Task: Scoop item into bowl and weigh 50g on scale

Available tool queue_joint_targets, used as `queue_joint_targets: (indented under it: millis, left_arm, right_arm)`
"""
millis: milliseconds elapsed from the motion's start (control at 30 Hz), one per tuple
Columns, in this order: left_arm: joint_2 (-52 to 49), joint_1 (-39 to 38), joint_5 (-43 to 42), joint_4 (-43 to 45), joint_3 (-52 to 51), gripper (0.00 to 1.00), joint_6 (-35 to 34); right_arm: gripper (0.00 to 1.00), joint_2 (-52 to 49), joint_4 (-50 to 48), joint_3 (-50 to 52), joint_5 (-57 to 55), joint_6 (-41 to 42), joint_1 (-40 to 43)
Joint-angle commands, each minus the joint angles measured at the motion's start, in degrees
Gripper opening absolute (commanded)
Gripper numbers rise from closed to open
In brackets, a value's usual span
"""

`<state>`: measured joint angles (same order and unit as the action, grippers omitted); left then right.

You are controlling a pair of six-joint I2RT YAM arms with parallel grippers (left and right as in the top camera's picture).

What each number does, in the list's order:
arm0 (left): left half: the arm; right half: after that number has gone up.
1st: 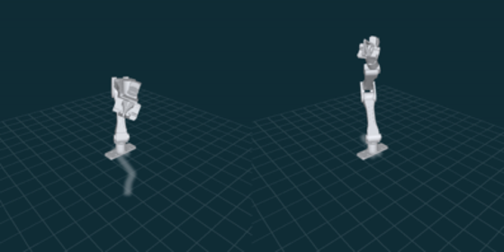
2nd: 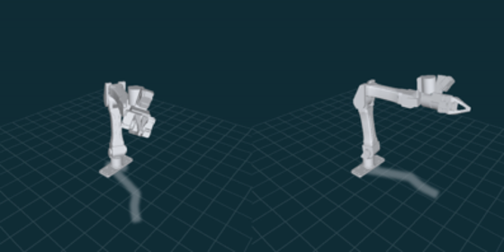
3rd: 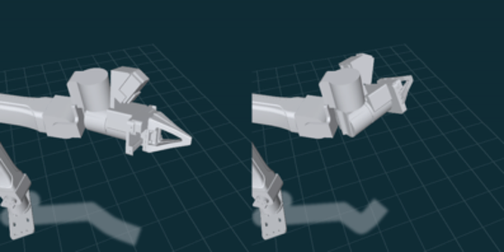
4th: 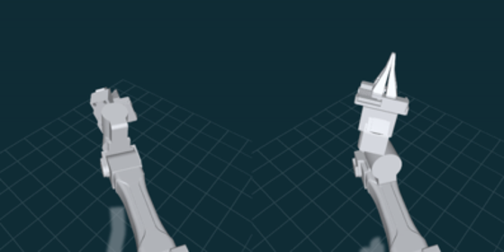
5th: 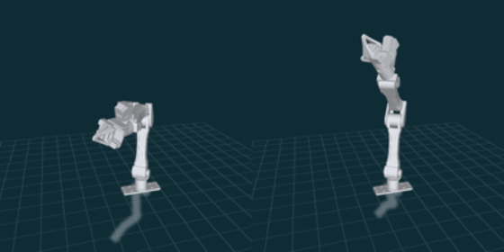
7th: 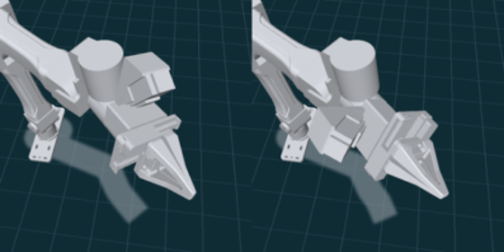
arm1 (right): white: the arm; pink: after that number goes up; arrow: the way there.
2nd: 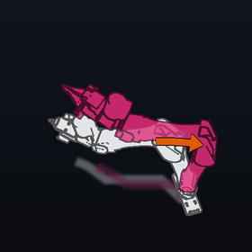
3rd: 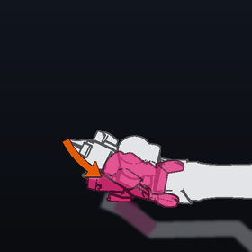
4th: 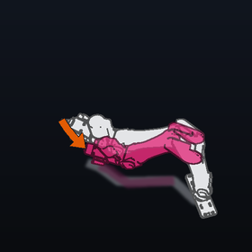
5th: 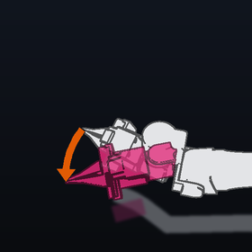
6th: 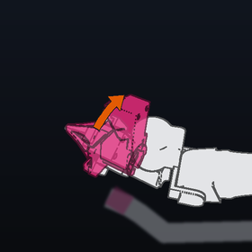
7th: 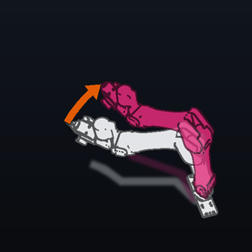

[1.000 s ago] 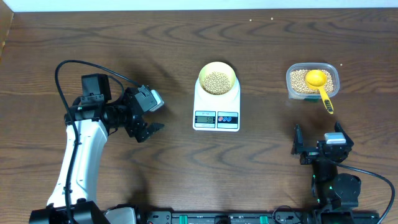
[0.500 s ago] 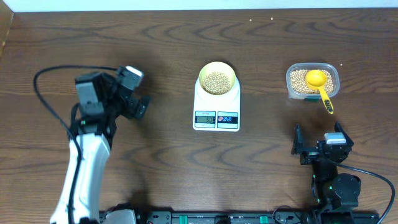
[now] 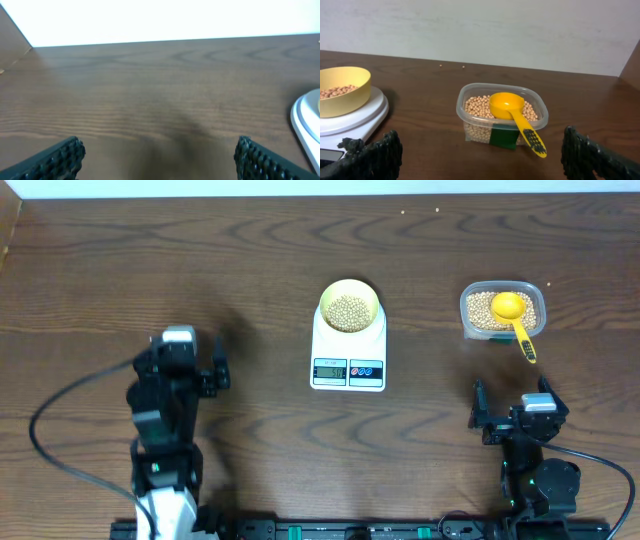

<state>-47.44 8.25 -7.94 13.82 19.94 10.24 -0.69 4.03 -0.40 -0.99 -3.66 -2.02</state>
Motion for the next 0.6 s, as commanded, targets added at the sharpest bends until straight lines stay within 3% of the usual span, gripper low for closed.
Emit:
queue_joint_targets:
  millis: [0, 567]
  left_arm:
    - [8.28, 0.31, 0.92, 2.29, -6.34, 0.98, -1.38]
    - [33.4, 0.31, 1.16, 0.15, -19.71, 0.97, -3.08]
  right_arm:
    - [0.99, 0.24, 0.24, 0.09, -0.35, -0.5, -0.33]
    - [0.99, 0.24, 0.24, 0.09, -0.35, -0.5, -0.33]
